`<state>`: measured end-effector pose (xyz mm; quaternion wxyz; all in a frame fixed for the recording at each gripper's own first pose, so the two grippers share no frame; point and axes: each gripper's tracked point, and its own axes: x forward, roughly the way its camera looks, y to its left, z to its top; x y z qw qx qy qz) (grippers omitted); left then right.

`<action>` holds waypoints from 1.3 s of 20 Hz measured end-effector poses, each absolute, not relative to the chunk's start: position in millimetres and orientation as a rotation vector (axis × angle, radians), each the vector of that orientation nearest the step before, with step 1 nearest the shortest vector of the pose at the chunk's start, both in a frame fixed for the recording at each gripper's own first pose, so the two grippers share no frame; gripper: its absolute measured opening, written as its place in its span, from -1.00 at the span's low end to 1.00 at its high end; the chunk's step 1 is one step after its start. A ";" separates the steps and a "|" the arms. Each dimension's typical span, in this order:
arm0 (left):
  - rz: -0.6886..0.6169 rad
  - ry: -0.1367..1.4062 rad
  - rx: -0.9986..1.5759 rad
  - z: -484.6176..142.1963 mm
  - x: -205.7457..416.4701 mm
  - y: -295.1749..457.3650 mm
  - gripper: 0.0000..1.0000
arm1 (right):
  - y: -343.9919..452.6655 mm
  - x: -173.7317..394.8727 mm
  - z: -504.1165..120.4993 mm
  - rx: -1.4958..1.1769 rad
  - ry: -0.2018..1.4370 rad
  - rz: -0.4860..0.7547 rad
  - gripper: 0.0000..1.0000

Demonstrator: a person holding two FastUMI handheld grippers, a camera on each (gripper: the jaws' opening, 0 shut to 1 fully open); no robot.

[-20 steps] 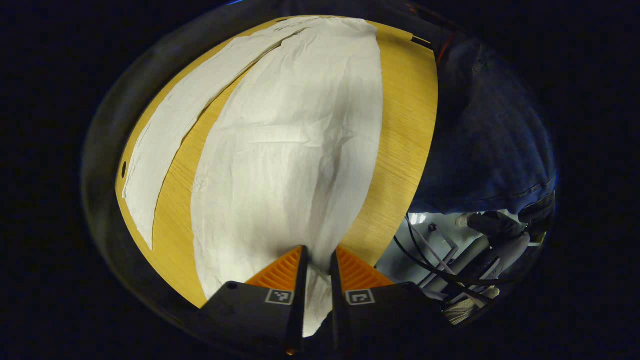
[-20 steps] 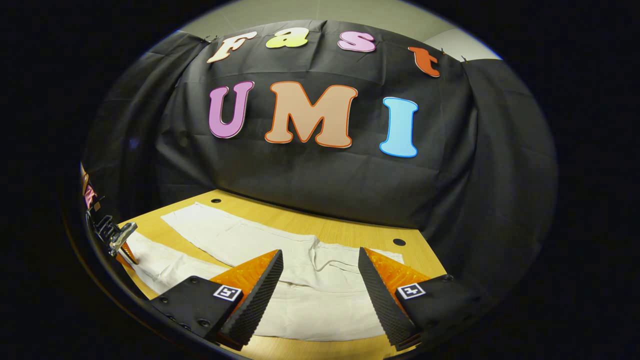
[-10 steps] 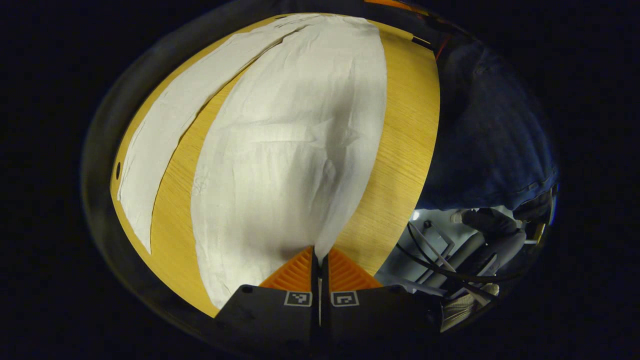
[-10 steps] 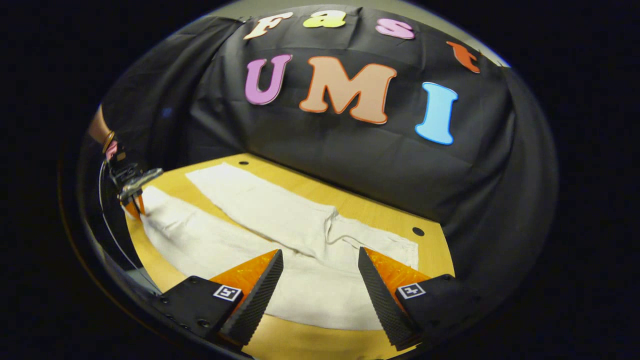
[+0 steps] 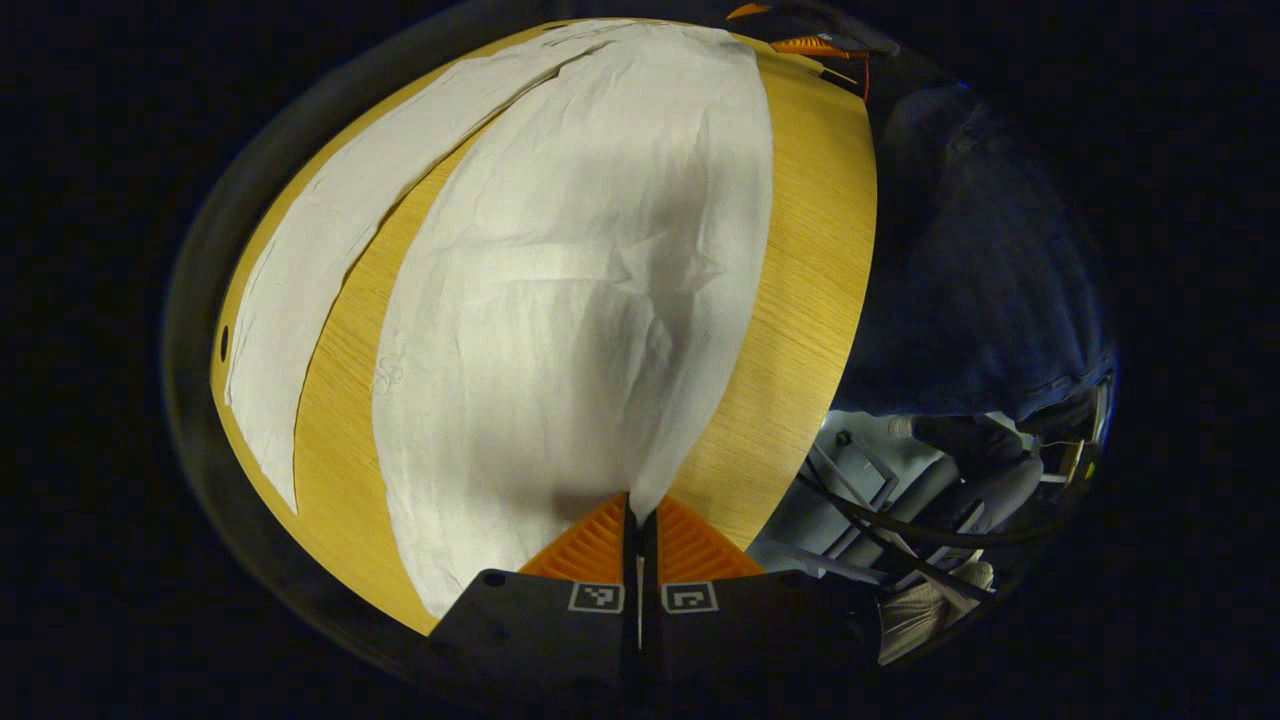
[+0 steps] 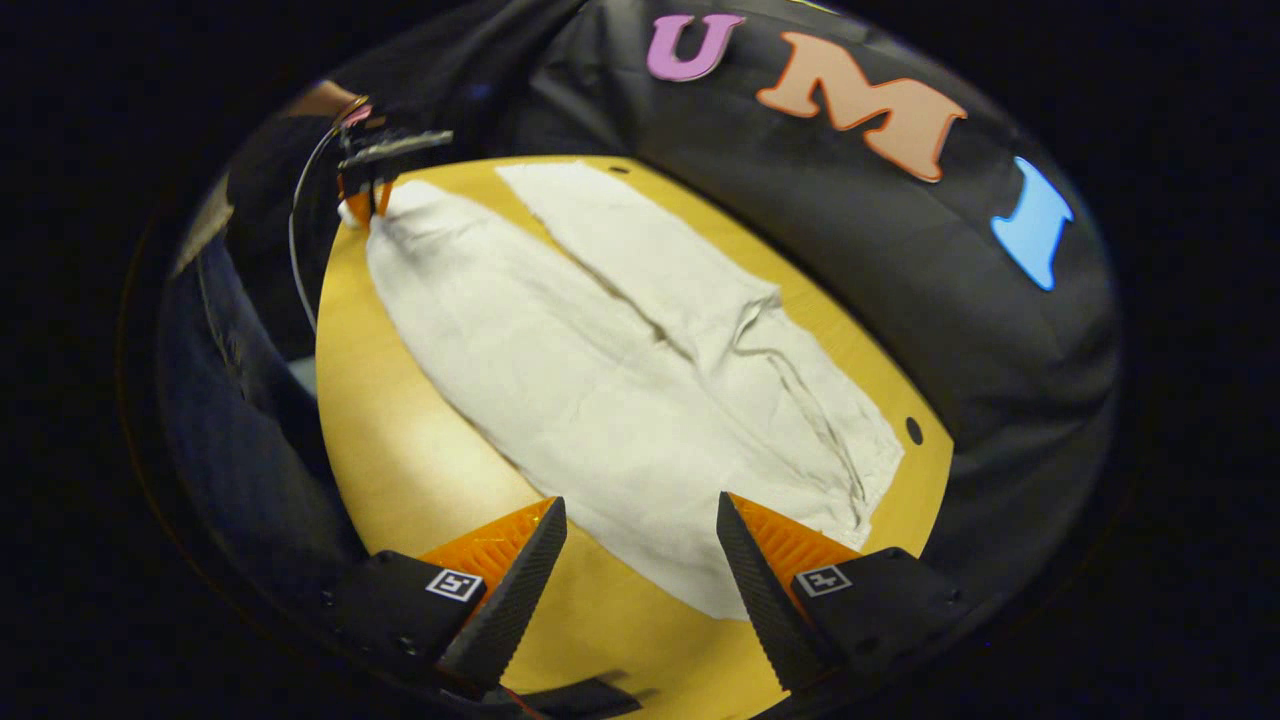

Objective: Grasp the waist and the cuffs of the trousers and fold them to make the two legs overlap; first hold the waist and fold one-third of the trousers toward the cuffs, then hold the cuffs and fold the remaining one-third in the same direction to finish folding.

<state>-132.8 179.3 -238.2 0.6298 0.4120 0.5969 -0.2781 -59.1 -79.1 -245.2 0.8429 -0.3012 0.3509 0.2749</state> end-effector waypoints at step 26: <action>-0.630 1.442 0.894 -235.9 -132.4 178.0 -1.00 | -87.2 -53.3 -297.9 -0.678 1.042 0.600 -0.80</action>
